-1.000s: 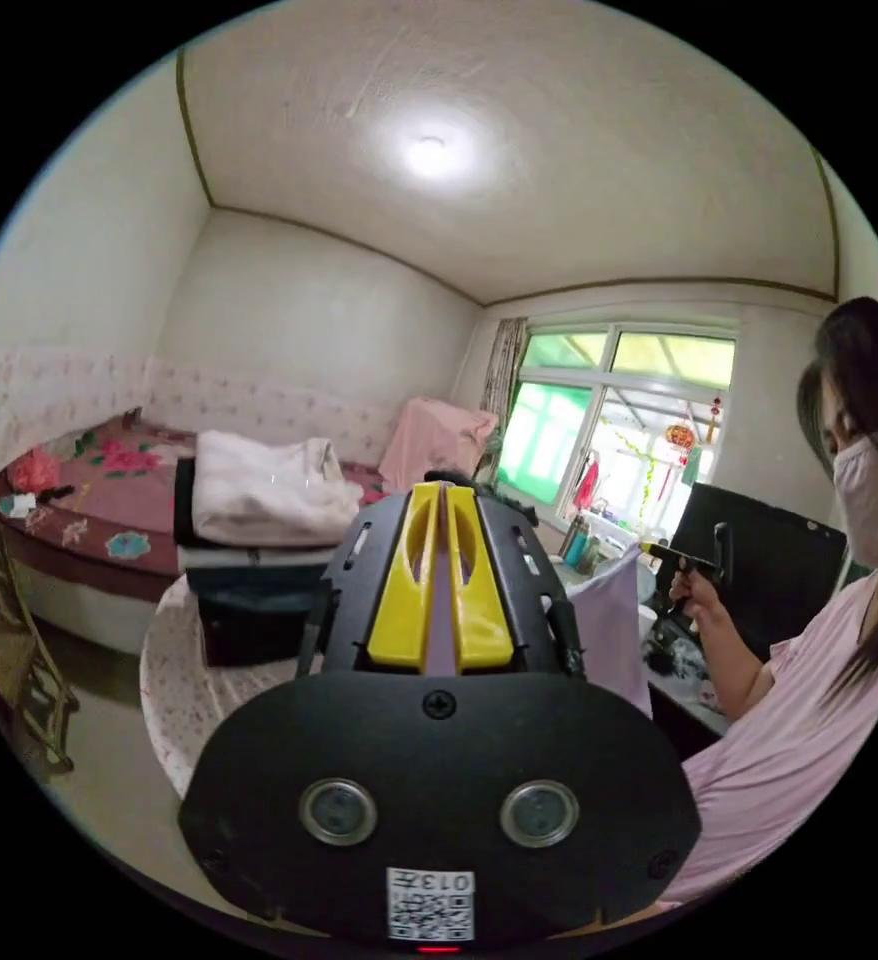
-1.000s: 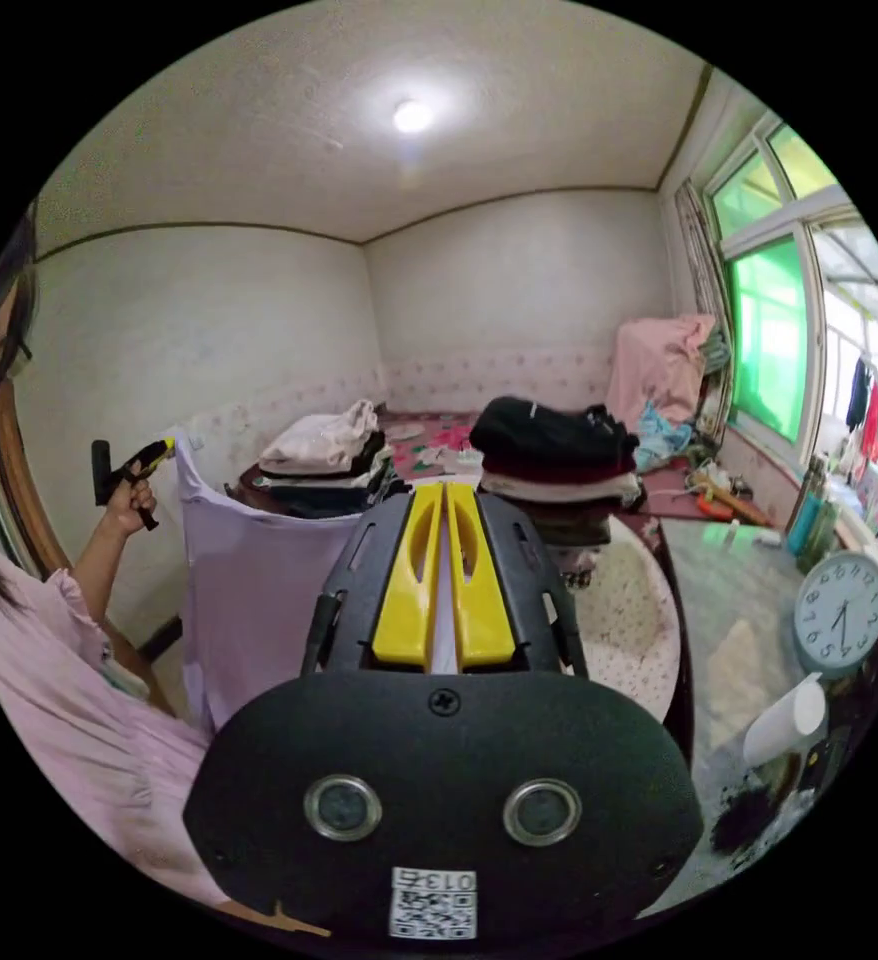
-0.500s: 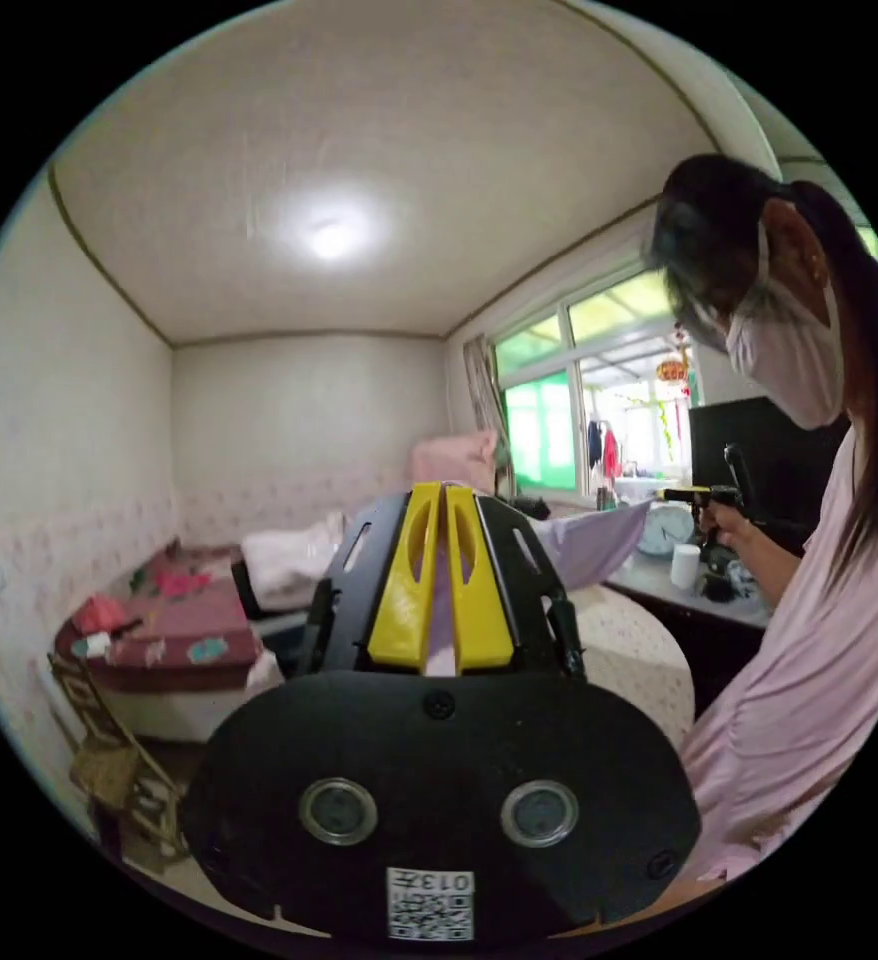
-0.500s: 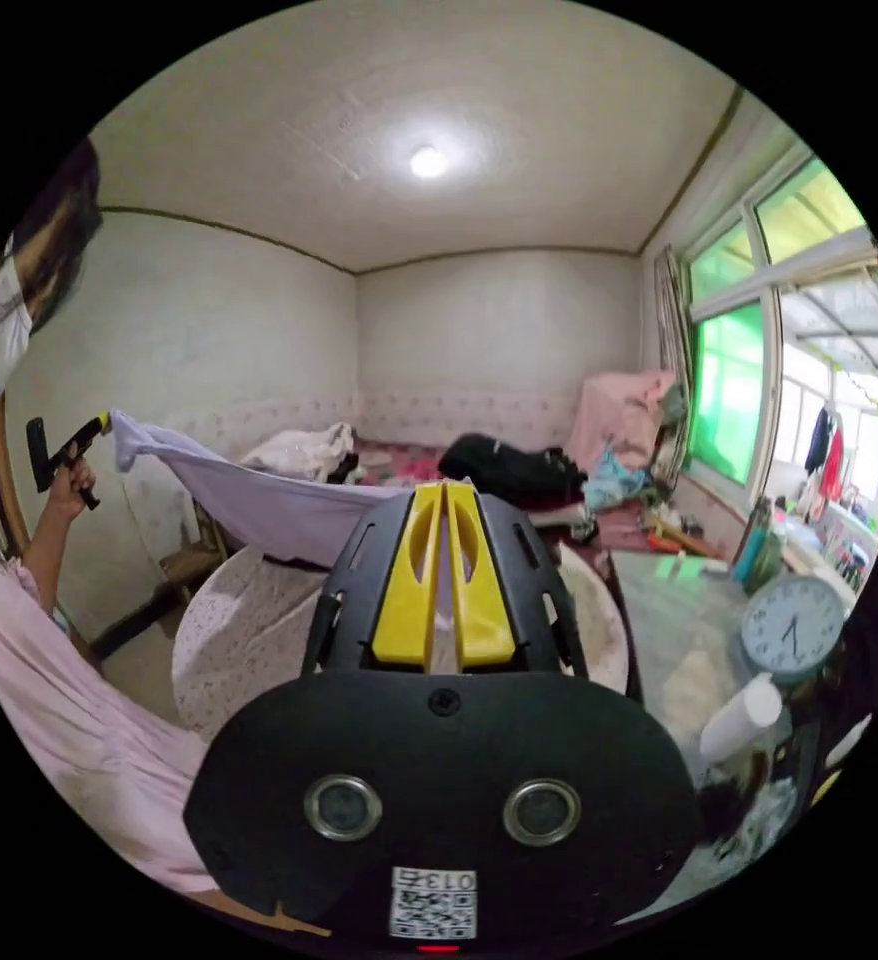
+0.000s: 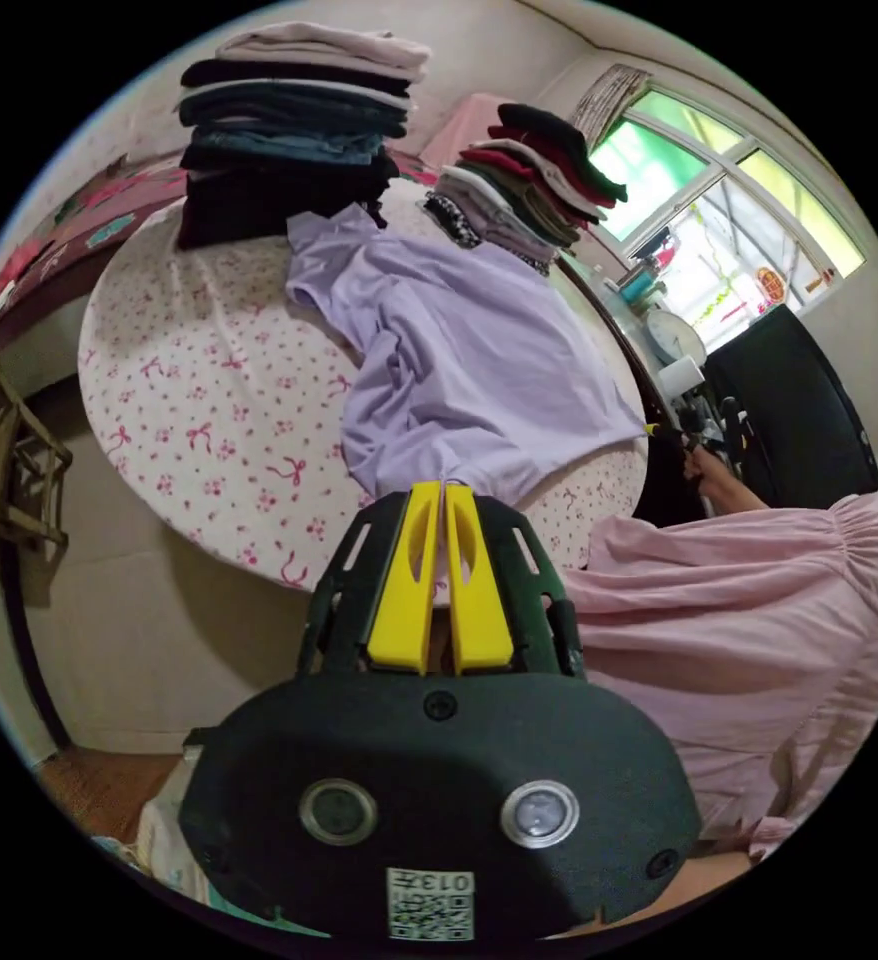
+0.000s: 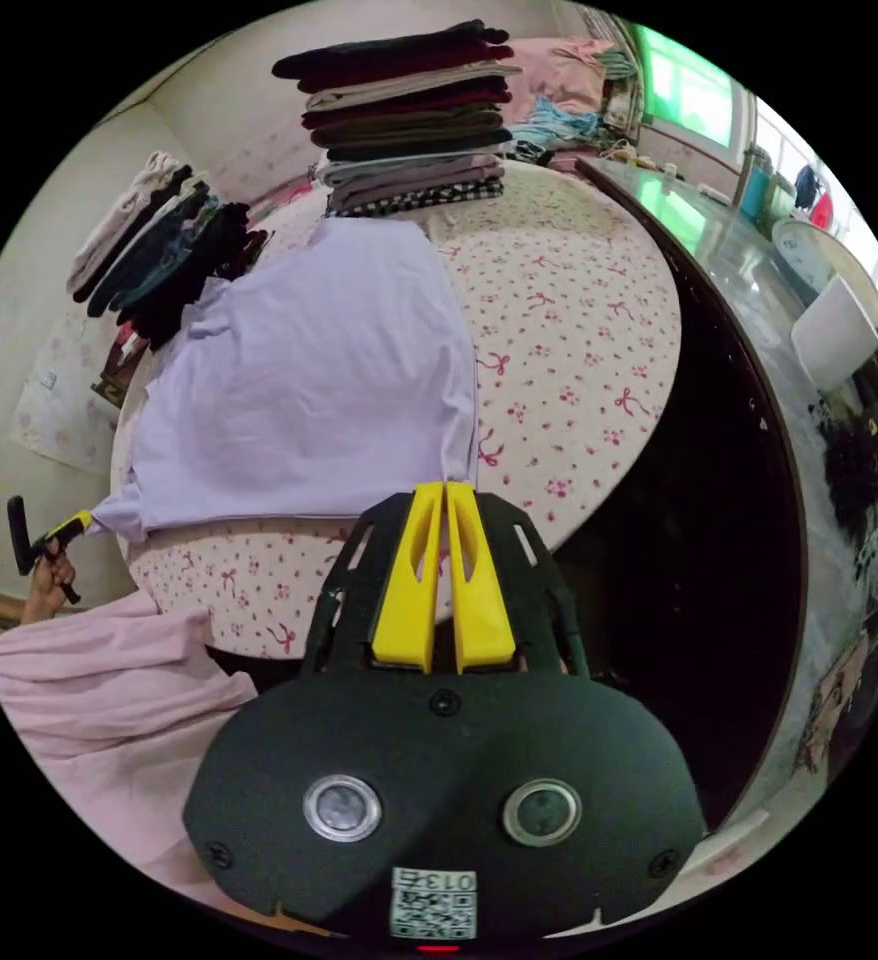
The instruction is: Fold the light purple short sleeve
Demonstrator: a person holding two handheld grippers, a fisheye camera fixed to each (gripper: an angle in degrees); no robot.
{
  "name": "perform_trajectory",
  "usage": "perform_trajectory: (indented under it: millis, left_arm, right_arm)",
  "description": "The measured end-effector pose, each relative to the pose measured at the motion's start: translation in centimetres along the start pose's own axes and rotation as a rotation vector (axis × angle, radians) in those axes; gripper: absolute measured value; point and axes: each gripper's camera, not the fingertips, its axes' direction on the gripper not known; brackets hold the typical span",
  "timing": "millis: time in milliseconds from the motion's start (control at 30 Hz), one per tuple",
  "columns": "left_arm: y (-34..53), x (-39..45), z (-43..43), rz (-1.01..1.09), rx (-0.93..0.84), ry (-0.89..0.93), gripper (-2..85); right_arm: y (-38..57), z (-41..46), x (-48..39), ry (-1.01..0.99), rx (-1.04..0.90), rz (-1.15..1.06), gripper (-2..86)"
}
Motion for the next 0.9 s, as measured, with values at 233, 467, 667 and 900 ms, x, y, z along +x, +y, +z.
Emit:
perform_trajectory:
  millis: [233,467,667,900]
  left_arm:
    - [-0.7,0.8,1.1,0.201,-0.137,0.059,-0.1]
    - [1.1,-1.6,8.2,0.12,-0.326,0.097,0.2]
    - [0.0,-5.3,5.1,0.04,-0.25,0.082,3.1]
    - [-9.1,-7.8,8.2,-0.054,-0.072,-0.12,9.5]
  right_arm:
    - [1.8,-1.0,0.3,0.05,0.054,-0.078,0.1]
    - [4.3,4.5,1.6,0.095,-0.075,-0.058,0.6]
    - [5.4,6.2,3.4,0.098,-0.085,-0.017,3.0]
    - [-2.1,7.5,4.5,0.06,0.082,0.008,5.0]
